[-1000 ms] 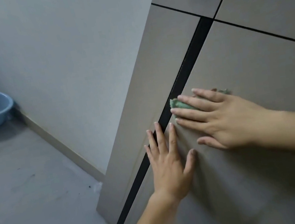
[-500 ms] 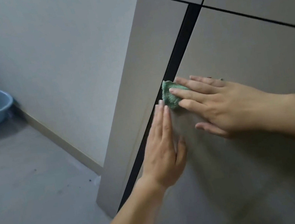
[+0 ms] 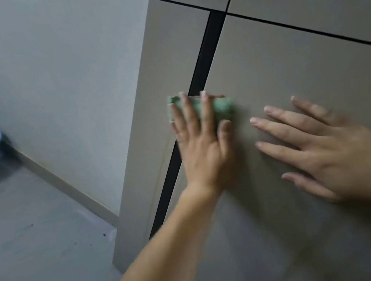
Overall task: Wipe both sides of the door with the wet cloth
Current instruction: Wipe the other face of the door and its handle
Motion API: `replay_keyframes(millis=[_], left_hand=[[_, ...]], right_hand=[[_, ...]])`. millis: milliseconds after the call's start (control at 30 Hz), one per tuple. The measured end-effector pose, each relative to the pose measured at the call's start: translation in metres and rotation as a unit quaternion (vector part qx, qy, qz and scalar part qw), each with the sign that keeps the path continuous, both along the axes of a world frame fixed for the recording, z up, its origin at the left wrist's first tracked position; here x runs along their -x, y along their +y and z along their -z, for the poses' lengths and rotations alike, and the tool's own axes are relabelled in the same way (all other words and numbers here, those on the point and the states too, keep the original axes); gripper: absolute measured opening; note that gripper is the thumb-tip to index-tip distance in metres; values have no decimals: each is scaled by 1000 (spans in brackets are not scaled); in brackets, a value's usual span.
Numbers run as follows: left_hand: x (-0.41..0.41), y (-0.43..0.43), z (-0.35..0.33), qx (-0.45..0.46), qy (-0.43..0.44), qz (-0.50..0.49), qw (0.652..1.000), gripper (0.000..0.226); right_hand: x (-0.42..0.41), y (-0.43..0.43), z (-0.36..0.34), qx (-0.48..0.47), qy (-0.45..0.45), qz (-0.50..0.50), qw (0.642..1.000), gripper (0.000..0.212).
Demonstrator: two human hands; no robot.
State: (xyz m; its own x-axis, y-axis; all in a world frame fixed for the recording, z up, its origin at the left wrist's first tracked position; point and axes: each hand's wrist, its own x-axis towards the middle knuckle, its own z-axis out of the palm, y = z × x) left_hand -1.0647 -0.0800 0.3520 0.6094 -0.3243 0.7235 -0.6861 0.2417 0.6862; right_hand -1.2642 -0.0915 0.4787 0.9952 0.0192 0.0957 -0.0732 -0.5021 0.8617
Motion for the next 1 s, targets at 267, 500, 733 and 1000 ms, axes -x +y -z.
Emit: replay_keyframes(millis=[267,500,733,1000], left_hand=[[5,13,55,16,-21,64,998,56],[5,13,55,110,65,129,983,35],[-42,2,49,-29,64,0,998,78],[-16,1,77,-20,-42,24,999,72]], right_hand=[[-8,3,29,-13,-36,-7,999,58],[-9,2,35,-6,-47,-16,999,57],[-9,-1,38,-3,-53,-16,998,57],[-2,2,46,5,-74,-10,997,56]])
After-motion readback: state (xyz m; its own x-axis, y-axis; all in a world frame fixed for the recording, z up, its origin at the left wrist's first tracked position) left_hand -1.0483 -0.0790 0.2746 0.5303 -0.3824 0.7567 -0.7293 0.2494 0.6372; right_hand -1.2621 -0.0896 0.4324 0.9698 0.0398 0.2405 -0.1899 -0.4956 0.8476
